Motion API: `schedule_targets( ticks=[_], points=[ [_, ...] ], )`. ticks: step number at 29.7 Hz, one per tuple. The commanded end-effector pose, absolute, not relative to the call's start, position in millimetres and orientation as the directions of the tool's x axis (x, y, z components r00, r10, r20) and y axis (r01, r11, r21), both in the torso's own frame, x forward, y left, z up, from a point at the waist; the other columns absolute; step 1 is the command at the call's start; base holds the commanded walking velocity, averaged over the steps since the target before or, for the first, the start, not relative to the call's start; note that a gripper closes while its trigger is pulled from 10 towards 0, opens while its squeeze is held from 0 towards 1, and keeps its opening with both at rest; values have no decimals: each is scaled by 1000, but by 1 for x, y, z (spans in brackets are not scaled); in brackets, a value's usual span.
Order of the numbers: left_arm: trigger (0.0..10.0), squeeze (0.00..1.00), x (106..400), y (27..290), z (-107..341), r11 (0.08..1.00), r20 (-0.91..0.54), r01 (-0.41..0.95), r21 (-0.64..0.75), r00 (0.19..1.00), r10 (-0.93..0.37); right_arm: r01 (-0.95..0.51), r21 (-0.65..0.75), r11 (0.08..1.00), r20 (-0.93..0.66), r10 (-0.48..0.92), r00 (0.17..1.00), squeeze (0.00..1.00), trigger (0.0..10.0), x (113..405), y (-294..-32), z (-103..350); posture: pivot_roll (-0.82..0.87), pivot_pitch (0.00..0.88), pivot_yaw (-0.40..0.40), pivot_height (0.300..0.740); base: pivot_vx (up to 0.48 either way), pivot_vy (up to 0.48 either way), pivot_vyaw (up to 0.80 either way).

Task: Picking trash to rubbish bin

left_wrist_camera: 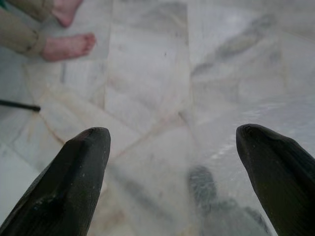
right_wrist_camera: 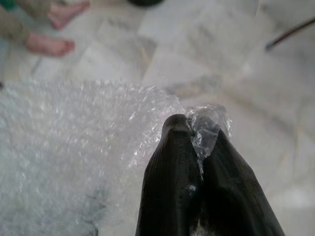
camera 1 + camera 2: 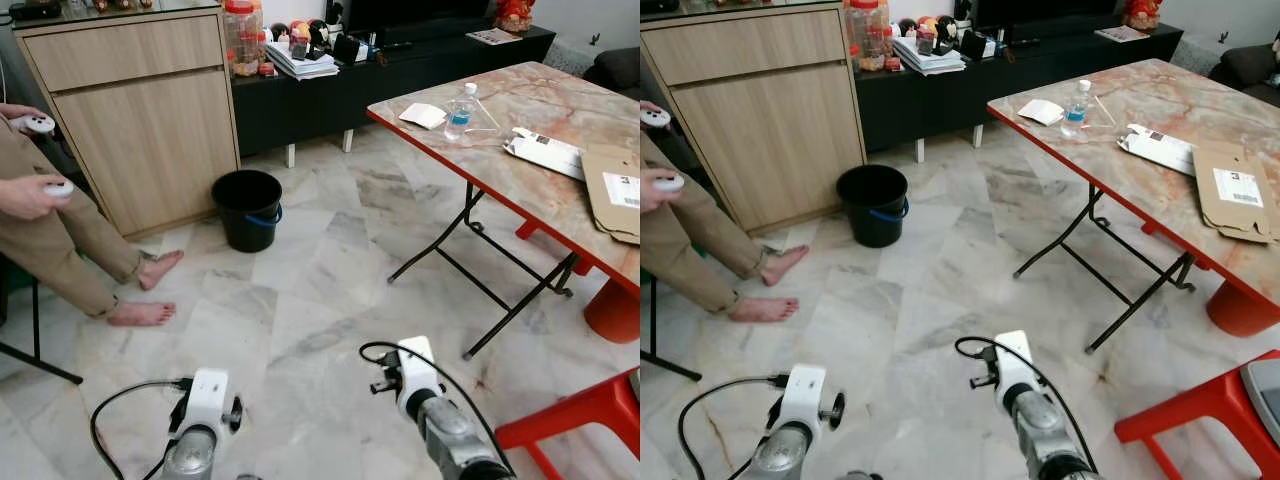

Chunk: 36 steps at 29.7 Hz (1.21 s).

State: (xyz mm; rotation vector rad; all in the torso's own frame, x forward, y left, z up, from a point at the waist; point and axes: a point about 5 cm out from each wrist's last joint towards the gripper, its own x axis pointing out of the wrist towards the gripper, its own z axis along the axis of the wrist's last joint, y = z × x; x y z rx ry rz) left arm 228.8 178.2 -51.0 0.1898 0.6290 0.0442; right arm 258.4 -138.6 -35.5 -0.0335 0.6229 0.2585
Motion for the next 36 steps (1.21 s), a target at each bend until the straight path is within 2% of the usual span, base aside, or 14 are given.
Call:
schedule_targets(
  ticks=[1, 7, 12, 16, 25, 36],
  points=[
    [10000, 0, 219, 176, -59, 979, -627, 36, 198, 773, 98, -241, 24, 970, -655, 197, 730, 0, 10000, 244, -146, -48, 16, 83, -56, 740, 0, 0, 0],
    [10000, 0, 212, 182, -64, 978, -647, 3, 210, 750, 137, -222, 37, 974, -674, 188, 714, 0, 10000, 236, -149, -54, 19, 86, -56, 740, 90, 0, 0],
    [10000, 0, 209, 181, -66, 978, -655, -8, 206, 742, 144, -228, 12, 973, -690, 173, 703, 0, 10000, 228, -155, -58, 13, 89, -57, 740, 329, 0, 0],
    [10000, 0, 209, 181, -66, 978, -655, -8, 209, 741, 146, -214, 6, 977, -682, 160, 713, 0, 10000, 227, -156, -59, 13, 90, -55, 740, 326, 0, 750],
    [10000, 0, 207, 188, -66, 974, -655, -25, 225, 736, 171, -174, 25, 984, -687, 144, 712, 0, 10000, 226, -158, -60, 9, 87, -52, 740, 328, 0, 0],
    [10000, 0, 205, 192, -67, 973, -655, -61, 223, 730, 196, -202, 18, 979, -694, 157, 702, 0, 10000, 225, -156, -61, 13, 71, -45, 740, 329, 0, 0]
  ],
)
